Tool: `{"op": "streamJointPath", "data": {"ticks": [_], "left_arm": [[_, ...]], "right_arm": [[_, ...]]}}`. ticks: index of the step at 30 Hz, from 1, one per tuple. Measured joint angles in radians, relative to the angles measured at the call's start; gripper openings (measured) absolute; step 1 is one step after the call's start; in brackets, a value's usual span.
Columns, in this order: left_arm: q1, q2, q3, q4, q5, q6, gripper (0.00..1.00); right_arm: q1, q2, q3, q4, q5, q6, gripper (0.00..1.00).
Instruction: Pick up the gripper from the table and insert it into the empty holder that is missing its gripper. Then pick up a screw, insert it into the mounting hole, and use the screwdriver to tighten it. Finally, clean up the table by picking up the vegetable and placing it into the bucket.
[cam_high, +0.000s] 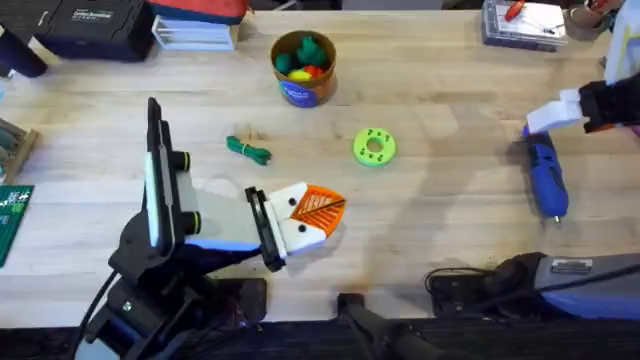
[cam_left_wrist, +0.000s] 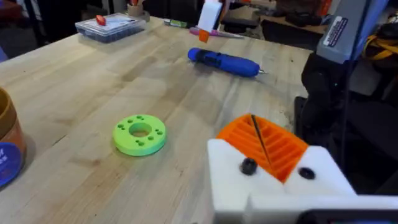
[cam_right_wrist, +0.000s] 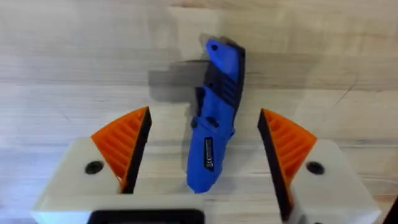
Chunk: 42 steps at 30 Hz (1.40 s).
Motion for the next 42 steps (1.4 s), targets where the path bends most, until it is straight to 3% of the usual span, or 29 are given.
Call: {"op": "streamJointPath", "data": {"ticks": [7,17,27,29,34,37,39,42], "left_arm": [[0.0,0.0,0.0,0.0,0.0,0.0,0.009],[0.0,0.0,0.0,0.0,0.0,0.0,0.009],[0.0,0.0,0.0,0.0,0.0,0.0,0.009],[0.0,0.0,0.0,0.0,0.0,0.0,0.009],[0.0,0.0,0.0,0.0,0.0,0.0,0.009],[0.0,0.0,0.0,0.0,0.0,0.0,0.009],[0.0,0.0,0.0,0.0,0.0,0.0,0.009],[0.0,0.0,0.0,0.0,0.0,0.0,0.009]], "right_arm": [[-0.052,0.104,0.0,0.002,0.011,-0.019,0.993],[-0.059,0.242,0.0,0.018,0.012,-0.023,0.994],[-0.059,0.293,0.007,0.031,0.016,-0.023,0.982],[-0.059,0.294,0.007,0.04,0.02,-0.023,0.878],[-0.06,0.296,0.008,0.051,0.018,-0.026,0.477],[-0.06,0.296,0.008,0.052,0.019,-0.03,0.104],[-0.06,0.296,0.008,0.049,0.013,-0.024,0.025],[-0.06,0.296,0.008,0.05,0.014,-0.022,0.032]]}}
